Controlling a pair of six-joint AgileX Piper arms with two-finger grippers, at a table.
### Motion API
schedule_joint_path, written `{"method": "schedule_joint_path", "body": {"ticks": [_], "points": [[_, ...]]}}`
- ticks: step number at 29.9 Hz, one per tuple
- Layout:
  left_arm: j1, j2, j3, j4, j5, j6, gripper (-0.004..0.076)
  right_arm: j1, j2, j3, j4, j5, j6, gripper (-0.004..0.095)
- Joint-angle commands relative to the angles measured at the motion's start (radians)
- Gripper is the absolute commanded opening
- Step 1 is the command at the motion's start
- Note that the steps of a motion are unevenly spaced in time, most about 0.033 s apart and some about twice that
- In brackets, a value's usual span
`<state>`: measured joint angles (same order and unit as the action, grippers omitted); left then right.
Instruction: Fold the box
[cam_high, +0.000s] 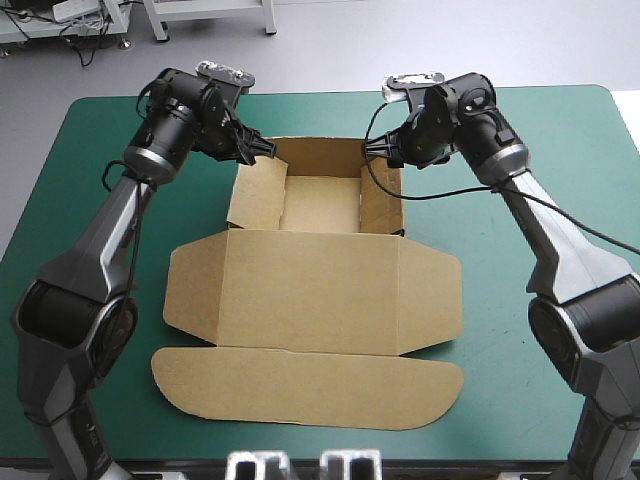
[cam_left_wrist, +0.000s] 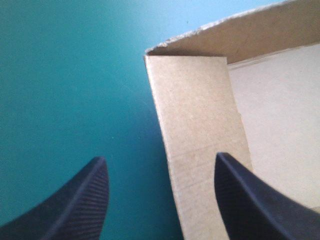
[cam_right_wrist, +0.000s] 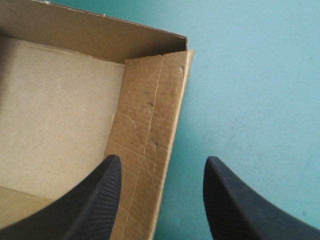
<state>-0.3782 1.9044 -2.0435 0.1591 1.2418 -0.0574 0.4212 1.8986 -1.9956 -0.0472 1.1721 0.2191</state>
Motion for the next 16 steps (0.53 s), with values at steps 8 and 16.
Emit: {"method": "schedule_joint_path", "body": {"ticks": [8,16], "points": [[-0.004,-0.377,-0.041,-0.109,0.045,0.119,-0.0013,-0.005,-0.094,-0.028,0.009,0.046,-0.009,0.0465],[-0.004,-0.666,0.143,-0.175,0.045,0.130,-0.0010,-0.006,0.012,-0.028,0.014,0.021,-0.003,0.0371]]}}
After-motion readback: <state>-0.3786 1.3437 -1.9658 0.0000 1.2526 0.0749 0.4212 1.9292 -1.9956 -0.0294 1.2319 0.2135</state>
